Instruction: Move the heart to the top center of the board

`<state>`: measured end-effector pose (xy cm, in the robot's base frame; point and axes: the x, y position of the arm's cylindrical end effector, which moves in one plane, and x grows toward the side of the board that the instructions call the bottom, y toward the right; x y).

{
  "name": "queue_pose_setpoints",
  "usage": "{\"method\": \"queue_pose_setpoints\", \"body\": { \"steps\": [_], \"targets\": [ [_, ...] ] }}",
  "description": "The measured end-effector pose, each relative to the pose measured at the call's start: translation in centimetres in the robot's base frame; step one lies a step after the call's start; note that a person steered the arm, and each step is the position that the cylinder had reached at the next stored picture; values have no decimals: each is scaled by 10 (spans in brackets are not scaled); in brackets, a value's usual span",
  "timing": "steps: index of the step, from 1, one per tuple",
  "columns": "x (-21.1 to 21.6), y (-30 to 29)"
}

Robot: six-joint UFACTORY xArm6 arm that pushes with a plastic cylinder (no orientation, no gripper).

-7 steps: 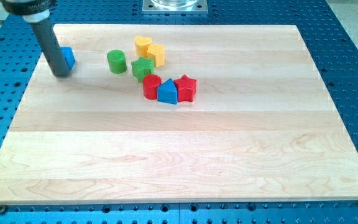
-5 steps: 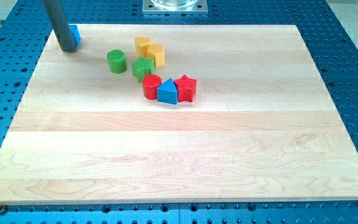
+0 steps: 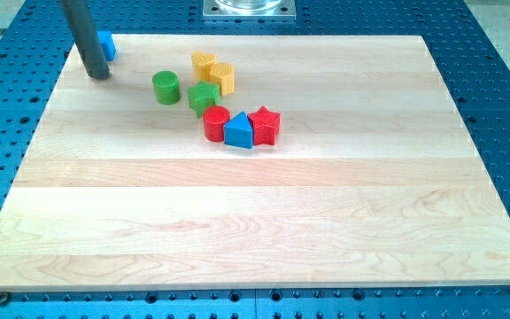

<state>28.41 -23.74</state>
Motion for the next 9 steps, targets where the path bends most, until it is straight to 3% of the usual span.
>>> {"method": "queue_pose_setpoints", "body": {
  "steps": [5, 6, 7, 8, 9],
  "targets": [
    [-10, 19],
    [-46, 64],
    [-40, 102],
    [22, 107],
    [6, 170]
  ]
}}
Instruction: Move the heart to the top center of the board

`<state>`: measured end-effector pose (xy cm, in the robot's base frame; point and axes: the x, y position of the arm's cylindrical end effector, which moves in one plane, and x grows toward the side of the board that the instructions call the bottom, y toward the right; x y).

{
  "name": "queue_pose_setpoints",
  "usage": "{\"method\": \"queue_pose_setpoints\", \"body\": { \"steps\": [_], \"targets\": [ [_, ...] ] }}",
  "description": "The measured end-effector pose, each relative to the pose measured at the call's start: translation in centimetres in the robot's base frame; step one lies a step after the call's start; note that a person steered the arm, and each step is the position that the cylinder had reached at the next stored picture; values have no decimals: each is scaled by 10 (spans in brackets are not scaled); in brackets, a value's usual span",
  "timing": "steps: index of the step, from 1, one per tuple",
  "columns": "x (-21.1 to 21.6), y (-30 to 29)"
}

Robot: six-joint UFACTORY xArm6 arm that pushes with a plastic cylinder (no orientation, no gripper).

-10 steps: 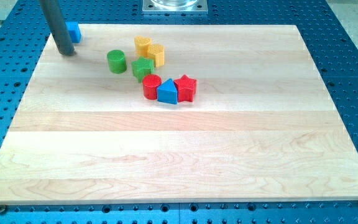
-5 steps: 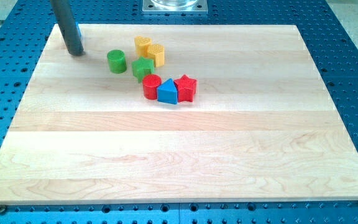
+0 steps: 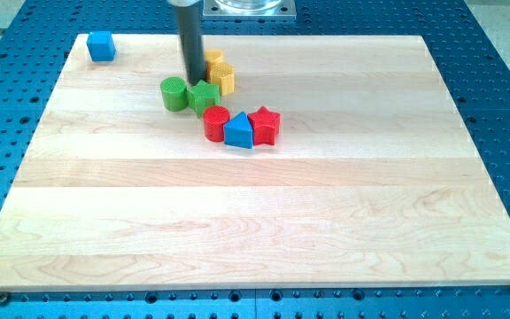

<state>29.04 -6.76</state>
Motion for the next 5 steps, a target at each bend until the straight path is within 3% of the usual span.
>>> {"method": "queue_pose_setpoints", "body": {
  "steps": [1, 2, 3, 5],
  "targets": [
    [-40, 34],
    [-44, -16],
    [-94, -21],
    [-82, 41]
  ]
}}
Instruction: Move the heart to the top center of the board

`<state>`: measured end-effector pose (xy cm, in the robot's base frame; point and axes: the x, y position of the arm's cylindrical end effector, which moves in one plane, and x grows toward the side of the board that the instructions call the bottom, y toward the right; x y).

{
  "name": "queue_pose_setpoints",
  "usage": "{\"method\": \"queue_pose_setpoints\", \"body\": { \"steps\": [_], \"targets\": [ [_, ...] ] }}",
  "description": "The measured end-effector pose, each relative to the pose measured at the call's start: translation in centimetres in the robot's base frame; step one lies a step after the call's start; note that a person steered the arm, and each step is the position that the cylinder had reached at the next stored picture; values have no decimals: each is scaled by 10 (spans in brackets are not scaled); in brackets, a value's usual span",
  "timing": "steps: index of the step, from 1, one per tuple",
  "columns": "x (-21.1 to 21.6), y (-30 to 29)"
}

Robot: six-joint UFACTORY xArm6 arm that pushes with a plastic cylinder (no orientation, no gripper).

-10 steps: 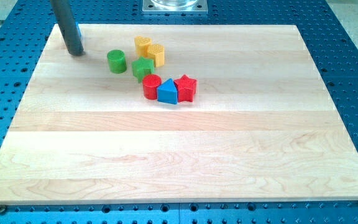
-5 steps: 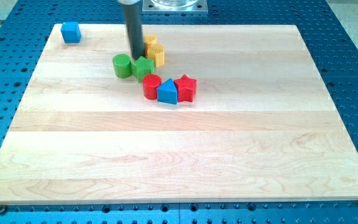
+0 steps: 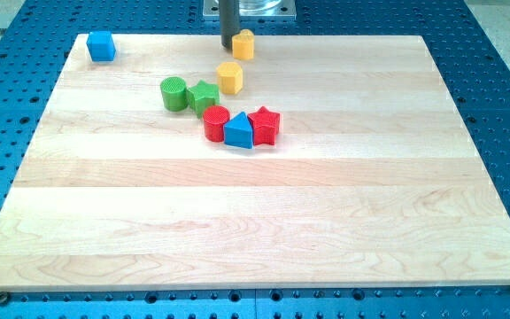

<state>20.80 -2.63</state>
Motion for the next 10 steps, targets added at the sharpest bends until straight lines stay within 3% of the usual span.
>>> {"method": "queue_pose_setpoints", "body": {
  "steps": [1, 2, 8, 10],
  "targets": [
    [8, -64],
    [18, -75],
    [24, -76],
    [101, -91]
  ]
}}
